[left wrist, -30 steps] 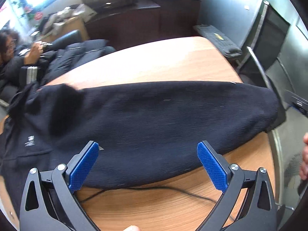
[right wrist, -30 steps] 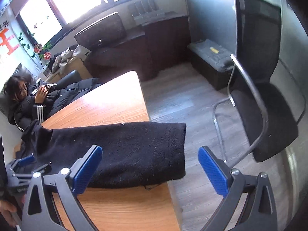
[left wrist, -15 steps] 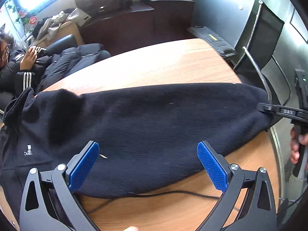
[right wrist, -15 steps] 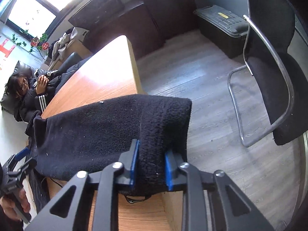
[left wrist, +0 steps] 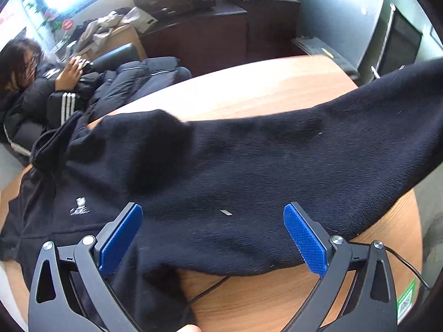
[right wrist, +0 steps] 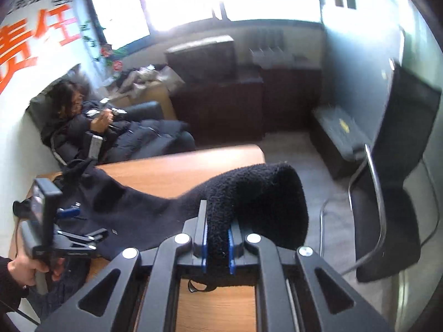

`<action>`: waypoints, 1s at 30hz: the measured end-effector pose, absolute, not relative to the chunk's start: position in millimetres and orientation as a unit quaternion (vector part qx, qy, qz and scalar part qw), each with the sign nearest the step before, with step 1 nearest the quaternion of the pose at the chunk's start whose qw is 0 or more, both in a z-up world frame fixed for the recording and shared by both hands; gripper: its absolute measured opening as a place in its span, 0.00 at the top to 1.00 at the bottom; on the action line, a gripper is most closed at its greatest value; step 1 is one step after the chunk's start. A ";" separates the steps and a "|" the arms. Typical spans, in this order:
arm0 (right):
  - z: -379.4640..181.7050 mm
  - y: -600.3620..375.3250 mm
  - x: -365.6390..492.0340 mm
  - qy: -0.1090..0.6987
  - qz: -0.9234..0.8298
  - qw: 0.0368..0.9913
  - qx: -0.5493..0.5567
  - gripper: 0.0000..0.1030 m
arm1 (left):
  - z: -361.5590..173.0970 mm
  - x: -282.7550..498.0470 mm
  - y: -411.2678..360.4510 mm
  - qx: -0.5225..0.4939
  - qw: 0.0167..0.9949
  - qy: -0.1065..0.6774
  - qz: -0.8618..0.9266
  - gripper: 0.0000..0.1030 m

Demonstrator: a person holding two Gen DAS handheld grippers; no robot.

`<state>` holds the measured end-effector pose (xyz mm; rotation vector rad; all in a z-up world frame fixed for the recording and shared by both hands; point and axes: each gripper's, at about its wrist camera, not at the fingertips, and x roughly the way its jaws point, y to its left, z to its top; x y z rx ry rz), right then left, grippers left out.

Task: Fold clothes
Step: 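Lift the held sleeve and carry it across the jacket body with the right gripper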

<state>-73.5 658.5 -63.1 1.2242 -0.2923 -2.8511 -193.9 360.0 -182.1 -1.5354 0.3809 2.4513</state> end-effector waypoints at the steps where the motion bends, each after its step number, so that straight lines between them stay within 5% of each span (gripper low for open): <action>1: -44.3 639.8 -74.9 -0.079 -0.922 0.020 0.379 0.90 | -176.4 -193.8 348.4 -0.525 0.110 0.120 0.836 0.00; 8: 52.2 487.7 -101.8 0.010 -0.946 0.095 0.310 0.90 | -118.2 -170.8 239.2 -0.531 0.074 0.082 0.840 0.00; 15: 83.3 327.7 -128.5 0.054 -0.941 0.169 0.289 0.90 | -67.3 -128.7 83.4 -0.532 0.026 0.013 0.846 0.00; 22: 75.3 205.2 -154.4 0.043 -0.933 0.205 0.292 0.90 | -123.9 -152.5 6.5 -0.542 0.066 0.008 0.838 0.00; 30: 101.3 181.1 -149.3 0.062 -0.946 0.161 0.276 0.90 | -181.9 -222.7 58.0 -0.507 0.259 -0.070 0.819 0.00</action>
